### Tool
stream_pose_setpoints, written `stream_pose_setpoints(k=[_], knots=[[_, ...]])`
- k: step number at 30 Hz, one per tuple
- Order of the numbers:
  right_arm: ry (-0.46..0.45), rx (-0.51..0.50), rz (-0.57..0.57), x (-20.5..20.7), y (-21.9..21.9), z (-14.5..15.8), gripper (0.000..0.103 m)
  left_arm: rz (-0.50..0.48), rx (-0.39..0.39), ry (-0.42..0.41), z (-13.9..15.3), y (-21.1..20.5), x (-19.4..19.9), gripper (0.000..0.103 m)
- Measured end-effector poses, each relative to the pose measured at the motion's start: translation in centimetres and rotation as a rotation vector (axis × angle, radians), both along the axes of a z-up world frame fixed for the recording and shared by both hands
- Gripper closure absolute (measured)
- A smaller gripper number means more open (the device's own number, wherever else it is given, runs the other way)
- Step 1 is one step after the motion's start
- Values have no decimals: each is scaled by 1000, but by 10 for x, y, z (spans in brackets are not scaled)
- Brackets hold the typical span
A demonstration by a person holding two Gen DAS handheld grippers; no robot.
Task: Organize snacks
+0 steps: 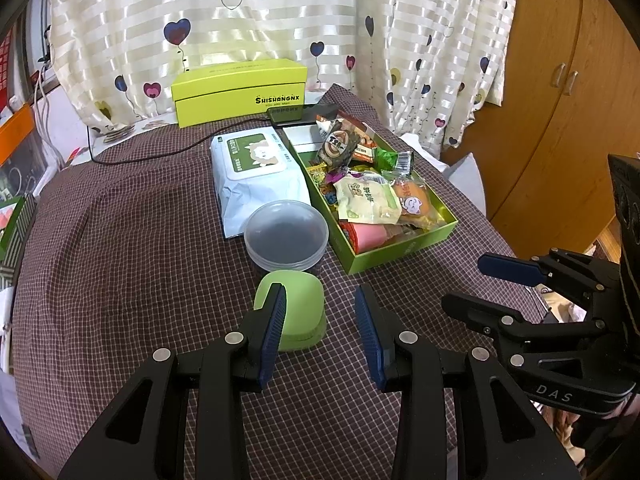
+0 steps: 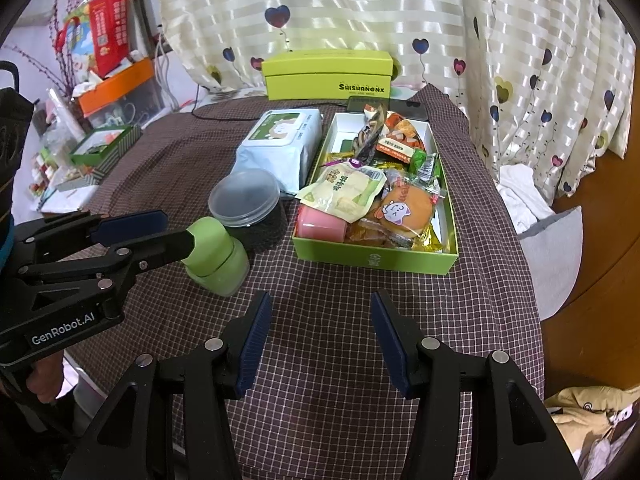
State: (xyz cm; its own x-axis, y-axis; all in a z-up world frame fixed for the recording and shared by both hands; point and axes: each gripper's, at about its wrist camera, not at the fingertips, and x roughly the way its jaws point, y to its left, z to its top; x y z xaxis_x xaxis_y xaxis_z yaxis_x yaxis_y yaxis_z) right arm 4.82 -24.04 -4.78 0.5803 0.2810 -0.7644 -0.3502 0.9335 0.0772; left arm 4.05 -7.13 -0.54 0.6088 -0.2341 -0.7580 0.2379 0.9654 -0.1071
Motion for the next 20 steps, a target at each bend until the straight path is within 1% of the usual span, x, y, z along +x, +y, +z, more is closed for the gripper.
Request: stream_pose_setpoints(k=[5,20], knots=[[0,0,0,0,0,-1,51,-4,-21,9,-1,0,-1,66],[0,1,0,0,0,-2,51,-3,-14,10,-1,1,2,66]])
